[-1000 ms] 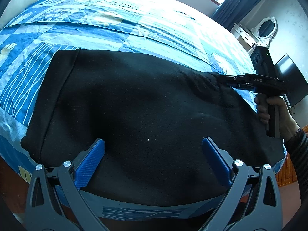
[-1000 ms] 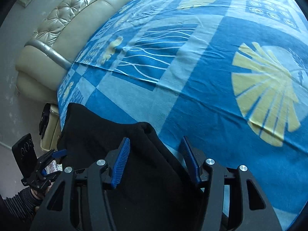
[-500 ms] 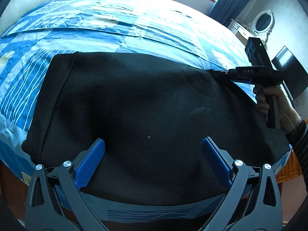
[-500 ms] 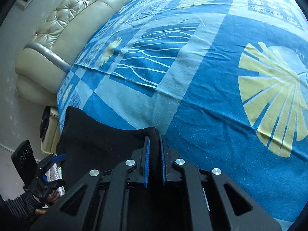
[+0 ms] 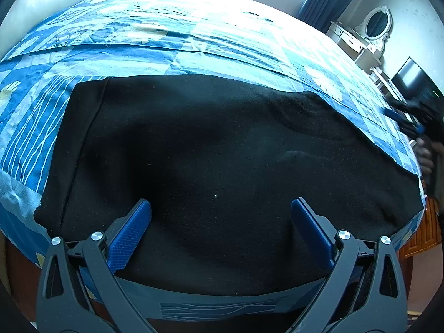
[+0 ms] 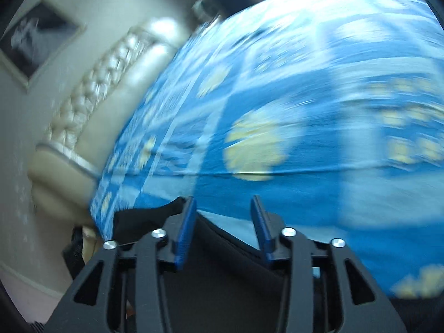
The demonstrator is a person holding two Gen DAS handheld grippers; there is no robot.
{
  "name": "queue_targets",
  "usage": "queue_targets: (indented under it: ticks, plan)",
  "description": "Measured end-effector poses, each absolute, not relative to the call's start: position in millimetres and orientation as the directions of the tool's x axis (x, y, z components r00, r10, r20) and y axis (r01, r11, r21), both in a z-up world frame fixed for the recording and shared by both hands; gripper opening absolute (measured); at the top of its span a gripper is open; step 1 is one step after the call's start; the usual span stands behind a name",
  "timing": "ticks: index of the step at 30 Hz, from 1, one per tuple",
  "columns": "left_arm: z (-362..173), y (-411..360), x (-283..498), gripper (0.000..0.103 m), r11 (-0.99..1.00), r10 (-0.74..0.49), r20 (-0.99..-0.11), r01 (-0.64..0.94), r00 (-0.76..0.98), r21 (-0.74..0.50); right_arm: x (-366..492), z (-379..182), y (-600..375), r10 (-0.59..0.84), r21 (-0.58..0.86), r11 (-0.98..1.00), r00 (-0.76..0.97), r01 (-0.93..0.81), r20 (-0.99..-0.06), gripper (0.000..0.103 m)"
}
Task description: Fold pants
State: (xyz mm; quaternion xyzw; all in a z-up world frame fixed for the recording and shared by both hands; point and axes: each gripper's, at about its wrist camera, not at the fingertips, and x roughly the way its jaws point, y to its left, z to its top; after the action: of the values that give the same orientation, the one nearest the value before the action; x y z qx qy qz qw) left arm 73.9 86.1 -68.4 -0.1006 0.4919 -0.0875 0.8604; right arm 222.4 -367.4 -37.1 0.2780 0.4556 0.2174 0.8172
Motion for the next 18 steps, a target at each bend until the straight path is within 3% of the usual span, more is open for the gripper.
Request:
queue_targets:
  ticks: [3,11,18]
  plan:
    - [-69,85,74,0.1,0.967,-0.243,-0.832,0.052,0.498,-0.251,173,-24,-458,0.488,0.632,0.774,0.606,0.031,-0.628,0.052]
    - [-69,78,76,0.1,0.977,-0.203,-0.847,0.048,0.491,-0.206,11,-30,-676,0.123,0.67,0.59,0.77,0.45,-0.626,0.052]
    - [-69,77,75,0.1,0.979,-0.191,-0.851,0.037,0.489,-0.199,-61,-94,-738,0.095,0.749,0.365,0.779,0.552,-0.62,0.052]
